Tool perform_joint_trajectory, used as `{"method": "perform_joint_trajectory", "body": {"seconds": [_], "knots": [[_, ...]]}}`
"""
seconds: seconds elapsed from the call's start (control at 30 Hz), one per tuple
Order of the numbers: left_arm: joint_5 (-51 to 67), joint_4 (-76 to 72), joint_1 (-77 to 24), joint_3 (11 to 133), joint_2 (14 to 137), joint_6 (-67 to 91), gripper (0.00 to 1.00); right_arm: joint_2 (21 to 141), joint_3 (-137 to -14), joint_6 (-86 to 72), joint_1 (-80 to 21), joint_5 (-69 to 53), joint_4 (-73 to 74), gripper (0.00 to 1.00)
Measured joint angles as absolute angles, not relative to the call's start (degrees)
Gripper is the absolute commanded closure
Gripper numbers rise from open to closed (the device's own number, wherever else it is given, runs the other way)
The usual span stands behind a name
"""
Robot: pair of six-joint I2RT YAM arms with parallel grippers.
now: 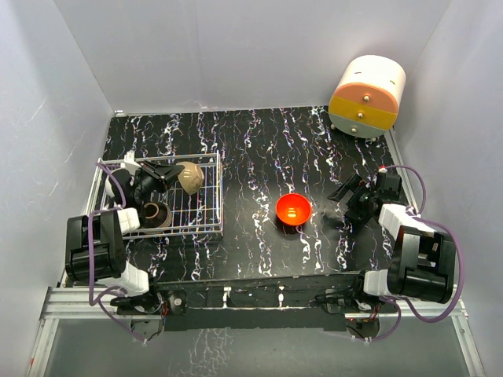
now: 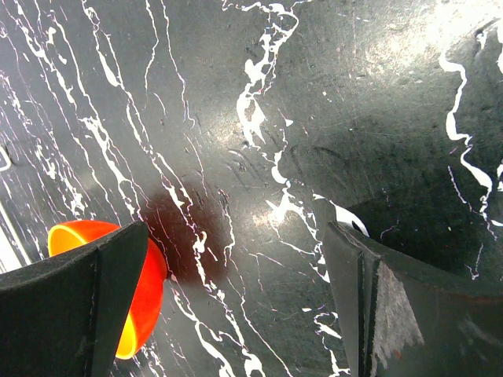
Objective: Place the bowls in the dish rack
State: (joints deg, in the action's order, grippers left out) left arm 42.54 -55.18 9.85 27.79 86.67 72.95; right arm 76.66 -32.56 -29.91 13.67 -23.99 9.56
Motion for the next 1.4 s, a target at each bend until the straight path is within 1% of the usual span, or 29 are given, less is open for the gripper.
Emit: {"method": "perform_joint_trajectory", "body": {"seconds": [0.1,0.3,0.53,0.9,1.17,1.23,1.4], "knots": [[42.3,-53.5,11.5,27.9,86.3,71.6,0.79,76.7,-32.6,-29.9,13.7,-24.0,9.5,0.02],[39.9,-44.9,13.1,29.2,84.7,66.9,0.76,76.8,-32.4,-29.9,13.7,-24.1,9.0,0.02],[37.5,-34.2,13.8,32.3,81.8,60.4,0.76,76.9,-32.4,-29.9,13.7,-24.3,8.8,0.02],[28.7,-12.3,15.2,37.9,78.8,47.9,0.75,77.0,-32.4,-30.0,13.7,-24.6,8.5,0.02],[25.0,-3.4,15.1,41.1,77.8,42.7,0.74,77.0,-32.4,-30.0,13.7,-24.7,8.5,0.02],[24.2,-1.2,15.1,42.0,77.5,41.5,0.70,77.0,-32.4,-30.0,13.7,-24.7,8.5,0.02],[22.9,3.7,14.9,46.2,74.6,37.9,0.56,77.0,-32.4,-30.0,13.7,-24.7,8.5,0.02]]}}
